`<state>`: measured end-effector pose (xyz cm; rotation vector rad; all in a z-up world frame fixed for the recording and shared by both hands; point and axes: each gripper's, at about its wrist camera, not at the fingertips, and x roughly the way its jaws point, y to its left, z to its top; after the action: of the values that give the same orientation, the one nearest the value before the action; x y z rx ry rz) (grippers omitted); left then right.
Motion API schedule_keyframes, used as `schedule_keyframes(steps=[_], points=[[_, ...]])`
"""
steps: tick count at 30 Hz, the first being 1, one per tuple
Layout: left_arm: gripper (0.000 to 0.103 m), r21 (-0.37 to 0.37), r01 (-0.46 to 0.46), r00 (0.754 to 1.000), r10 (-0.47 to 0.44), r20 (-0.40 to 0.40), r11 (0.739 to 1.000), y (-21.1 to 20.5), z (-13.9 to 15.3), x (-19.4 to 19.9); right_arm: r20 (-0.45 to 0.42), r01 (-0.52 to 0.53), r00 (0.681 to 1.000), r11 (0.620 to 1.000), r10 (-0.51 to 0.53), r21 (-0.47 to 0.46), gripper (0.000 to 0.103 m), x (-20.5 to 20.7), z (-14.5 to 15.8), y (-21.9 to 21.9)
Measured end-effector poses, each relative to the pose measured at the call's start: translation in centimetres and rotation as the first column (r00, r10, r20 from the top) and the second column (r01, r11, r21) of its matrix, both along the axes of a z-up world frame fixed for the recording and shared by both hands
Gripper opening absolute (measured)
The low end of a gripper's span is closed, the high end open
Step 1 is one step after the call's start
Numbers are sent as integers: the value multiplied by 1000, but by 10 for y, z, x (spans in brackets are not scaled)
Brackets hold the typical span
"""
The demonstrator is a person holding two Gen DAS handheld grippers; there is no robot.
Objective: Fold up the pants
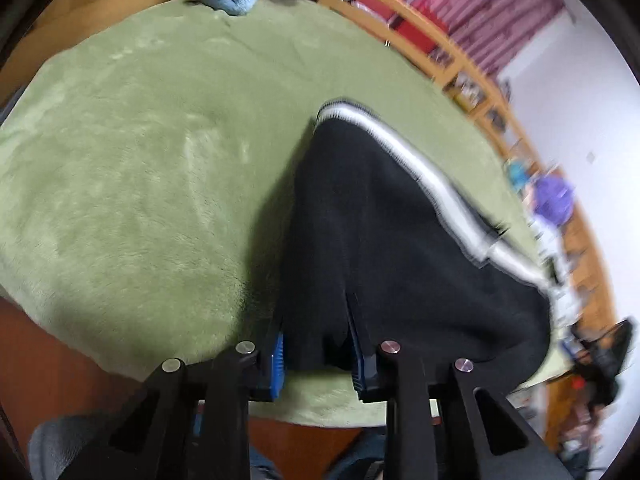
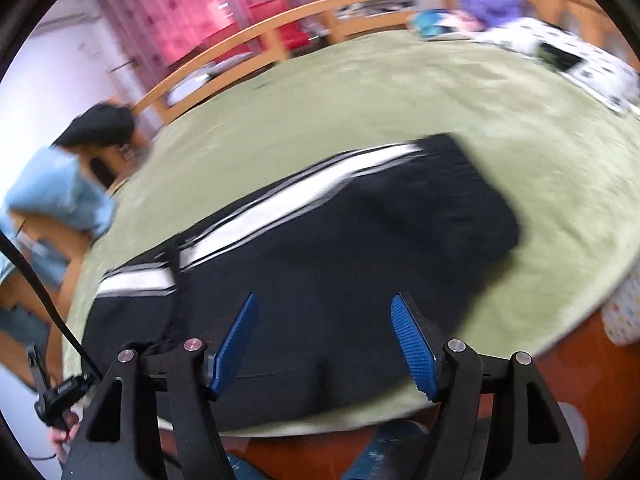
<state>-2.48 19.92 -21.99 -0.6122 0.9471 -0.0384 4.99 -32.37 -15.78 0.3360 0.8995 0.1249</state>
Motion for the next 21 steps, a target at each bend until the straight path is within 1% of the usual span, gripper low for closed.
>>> schedule_keyframes(steps=[2,3,4,6,7,9,10,11,12,13,15,16,17,18,19,20,21], points=[[26,0,6,1000,-6,-29,1000,1,-1,-1,0,-64,998,998,64,24,69,3,-3,25],[33,14,7,998,-7,-55,1000,0,-4,0,2,-113,994,992,113,48,69,7,-6,43],[37,44,11,997,-7,-71,999,-3,-5,1,1,-141,990,988,141,64,69,9,-8,54],[63,111,17,995,-6,-102,994,-7,-2,2,-10,-212,977,972,214,107,69,17,-16,83],[65,130,18,995,-5,-101,991,-5,1,3,-15,-235,971,964,238,125,69,21,-19,91],[65,132,6,997,4,-73,991,-3,8,0,-38,-271,959,948,281,168,69,30,-28,113],[66,126,0,998,8,-66,992,1,11,0,-41,-289,953,939,301,187,71,34,-34,120],[69,123,-5,998,13,-58,992,4,15,2,-46,-312,944,929,327,200,74,41,-41,131],[70,132,-11,998,19,-54,991,5,19,5,-66,-316,941,930,333,186,77,47,-48,139],[70,155,-17,999,25,-48,988,4,24,10,-98,-316,937,934,335,166,76,53,-57,148],[70,210,-10,998,21,-51,978,5,31,24,-162,-328,920,926,358,186,76,59,-75,162],[70,232,-1,999,13,-52,973,4,33,30,-166,-332,917,925,362,186,77,58,-78,166],[70,262,12,999,0,-46,965,1,38,40,-158,-338,918,927,363,162,76,54,-79,172],[70,287,20,999,-11,-32,958,-2,43,49,-145,-369,913,924,381,103,57,47,-76,181],[70,307,27,1000,-21,-23,951,-3,47,58,-147,-396,905,917,399,51,33,43,-76,187],[70,325,32,999,-26,-23,945,-6,50,71,-140,-415,901,910,411,2,31,38,-74,191],[70,333,38,999,-33,-23,942,-8,52,83,-121,-410,904,912,411,29,28,33,-69,186]])
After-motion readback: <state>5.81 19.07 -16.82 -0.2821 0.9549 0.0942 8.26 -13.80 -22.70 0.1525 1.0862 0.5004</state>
